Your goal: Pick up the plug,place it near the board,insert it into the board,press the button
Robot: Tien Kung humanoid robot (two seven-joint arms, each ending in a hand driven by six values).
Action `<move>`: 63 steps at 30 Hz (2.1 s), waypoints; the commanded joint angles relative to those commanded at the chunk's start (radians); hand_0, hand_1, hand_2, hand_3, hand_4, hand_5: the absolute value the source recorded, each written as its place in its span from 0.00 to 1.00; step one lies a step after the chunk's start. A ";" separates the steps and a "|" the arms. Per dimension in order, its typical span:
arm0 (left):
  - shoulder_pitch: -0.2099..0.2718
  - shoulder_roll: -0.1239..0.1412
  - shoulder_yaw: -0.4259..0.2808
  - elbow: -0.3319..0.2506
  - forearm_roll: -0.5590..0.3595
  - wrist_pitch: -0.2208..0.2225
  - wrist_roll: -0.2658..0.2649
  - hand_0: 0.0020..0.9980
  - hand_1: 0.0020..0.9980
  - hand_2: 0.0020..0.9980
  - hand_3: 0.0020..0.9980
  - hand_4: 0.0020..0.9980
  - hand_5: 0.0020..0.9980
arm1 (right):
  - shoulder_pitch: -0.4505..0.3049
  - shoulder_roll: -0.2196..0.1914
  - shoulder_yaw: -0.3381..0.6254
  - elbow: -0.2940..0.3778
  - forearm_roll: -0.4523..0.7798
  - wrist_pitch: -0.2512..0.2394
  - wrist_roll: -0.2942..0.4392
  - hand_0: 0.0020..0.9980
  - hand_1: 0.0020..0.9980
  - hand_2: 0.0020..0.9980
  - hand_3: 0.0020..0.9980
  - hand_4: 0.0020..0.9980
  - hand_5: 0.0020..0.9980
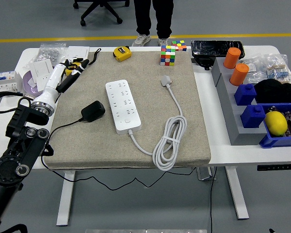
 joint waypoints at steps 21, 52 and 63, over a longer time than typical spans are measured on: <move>0.338 -0.045 -0.114 -0.252 -0.675 0.034 -0.138 0.71 0.75 0.74 0.81 1.00 0.92 | -0.007 0.007 0.022 0.000 -0.025 0.001 0.001 0.88 0.78 0.76 0.79 1.00 1.00; 0.385 -0.051 -0.160 -0.227 -0.356 0.029 -0.076 0.68 0.68 0.64 0.67 1.00 0.89 | 0.005 0.007 -0.011 0.000 -0.082 0.011 -0.003 0.88 0.78 0.76 0.79 1.00 1.00; 0.380 -0.051 -0.158 -0.224 -0.350 0.027 -0.068 0.68 0.68 0.64 0.68 1.00 0.88 | 0.017 0.013 -0.005 0.000 -0.086 0.010 -0.003 0.88 0.78 0.76 0.79 1.00 1.00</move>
